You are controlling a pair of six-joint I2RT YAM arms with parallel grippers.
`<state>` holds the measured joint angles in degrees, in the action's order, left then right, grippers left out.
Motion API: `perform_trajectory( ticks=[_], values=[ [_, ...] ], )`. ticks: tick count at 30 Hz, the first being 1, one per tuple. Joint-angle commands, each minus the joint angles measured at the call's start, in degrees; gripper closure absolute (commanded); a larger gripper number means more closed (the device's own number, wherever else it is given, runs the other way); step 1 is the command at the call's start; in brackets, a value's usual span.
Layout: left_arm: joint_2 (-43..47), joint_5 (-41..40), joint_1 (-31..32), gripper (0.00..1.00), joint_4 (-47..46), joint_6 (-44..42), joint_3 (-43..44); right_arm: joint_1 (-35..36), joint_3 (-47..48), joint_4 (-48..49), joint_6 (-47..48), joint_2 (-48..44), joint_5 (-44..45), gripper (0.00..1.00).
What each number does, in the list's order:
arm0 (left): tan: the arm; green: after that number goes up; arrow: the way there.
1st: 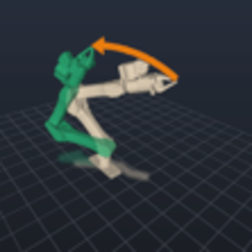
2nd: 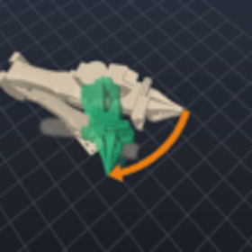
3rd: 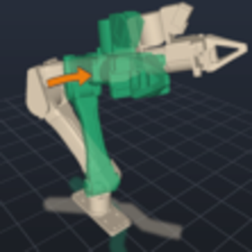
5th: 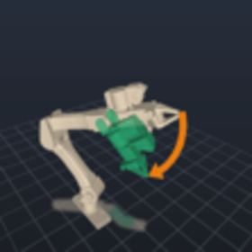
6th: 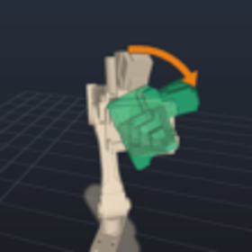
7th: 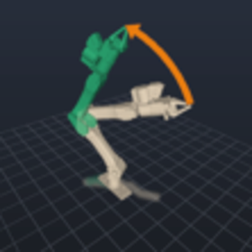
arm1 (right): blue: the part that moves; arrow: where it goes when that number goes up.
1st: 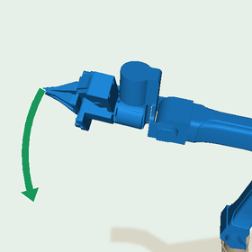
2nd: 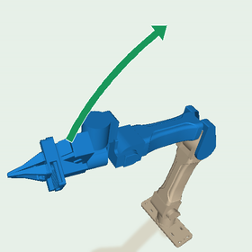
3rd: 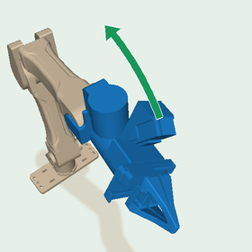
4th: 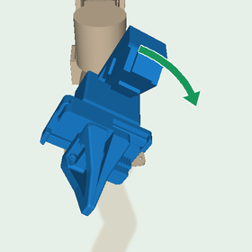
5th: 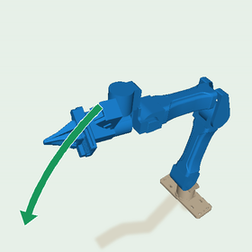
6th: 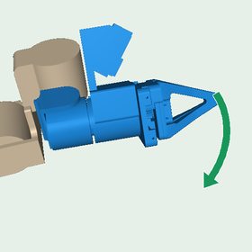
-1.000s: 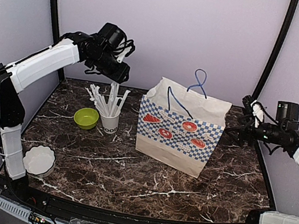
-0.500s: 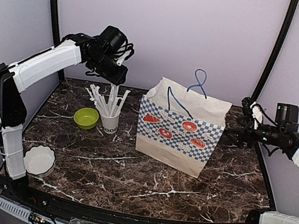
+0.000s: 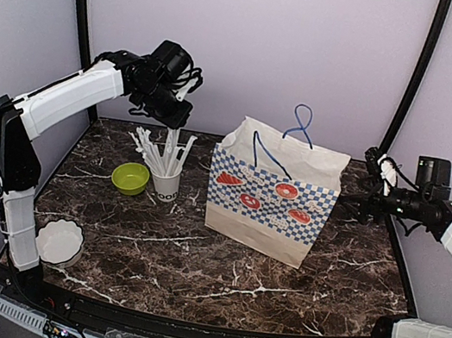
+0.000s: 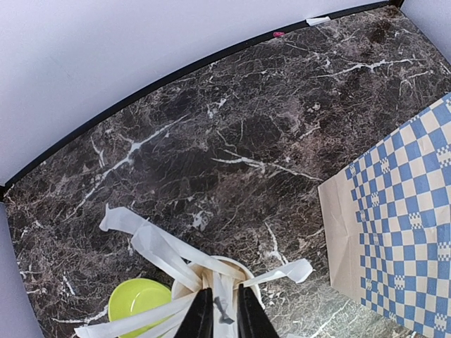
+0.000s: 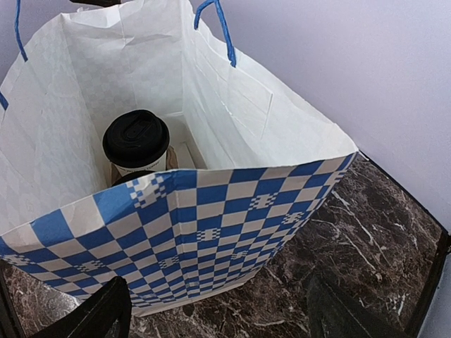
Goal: Pack the takeout coffee
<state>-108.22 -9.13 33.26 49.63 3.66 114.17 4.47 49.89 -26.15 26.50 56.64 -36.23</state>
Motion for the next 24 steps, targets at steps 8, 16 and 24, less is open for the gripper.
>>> perform_trajectory(
  ticks=[8,16,24],
  values=[
    [0.39,-1.80,-0.16,0.99,2.29,-0.90,1.32,-0.25,-0.93,2.28,0.39,-0.22,-0.25,0.13],
    [6.75,1.50,0.31,1.00,1.18,-1.34,2.36,-0.25,-0.85,2.32,0.45,0.42,-0.43,0.13],
    [17.22,2.95,4.09,1.00,-3.09,-4.07,6.56,-0.18,-0.34,2.08,0.52,1.26,-0.42,0.13]
  ],
)
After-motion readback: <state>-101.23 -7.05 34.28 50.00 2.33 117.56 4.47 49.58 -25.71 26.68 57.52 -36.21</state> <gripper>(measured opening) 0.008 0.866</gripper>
